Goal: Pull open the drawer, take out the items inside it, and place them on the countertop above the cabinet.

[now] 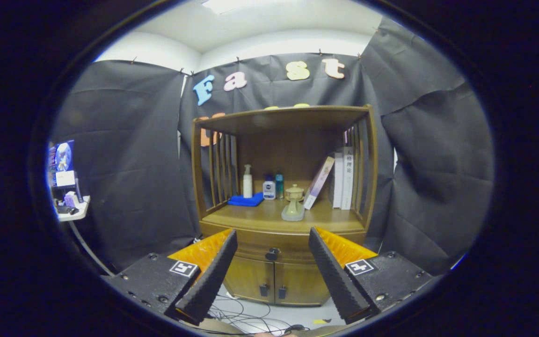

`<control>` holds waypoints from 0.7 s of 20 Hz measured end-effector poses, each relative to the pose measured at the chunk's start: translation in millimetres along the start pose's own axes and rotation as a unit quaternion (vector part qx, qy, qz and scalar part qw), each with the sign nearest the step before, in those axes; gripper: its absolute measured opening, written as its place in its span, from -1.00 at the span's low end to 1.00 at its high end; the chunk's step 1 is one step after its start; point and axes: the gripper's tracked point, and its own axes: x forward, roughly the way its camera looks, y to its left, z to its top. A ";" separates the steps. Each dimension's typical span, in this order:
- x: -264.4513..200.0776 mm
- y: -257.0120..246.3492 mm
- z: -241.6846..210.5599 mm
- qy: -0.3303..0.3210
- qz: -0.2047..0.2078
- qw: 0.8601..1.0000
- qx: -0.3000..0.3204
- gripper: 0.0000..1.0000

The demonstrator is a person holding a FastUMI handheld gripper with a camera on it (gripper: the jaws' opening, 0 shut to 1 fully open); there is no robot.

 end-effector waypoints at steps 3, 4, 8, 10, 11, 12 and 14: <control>-23.6 -4.1 14.5 -0.022 0.011 1.000 0.005 1.00; -30.7 -7.4 20.9 -0.028 0.013 1.000 0.002 0.99; -47.4 -18.0 28.8 -0.048 0.013 0.999 -0.009 0.99; -53.4 -19.3 30.6 -0.056 0.019 0.998 -0.002 0.99; -55.9 -20.7 29.0 -0.055 0.022 0.998 0.001 0.99; -56.1 -24.0 28.1 -0.056 0.025 0.998 0.005 0.99; -56.9 -33.0 28.3 -0.058 0.023 0.998 0.008 0.99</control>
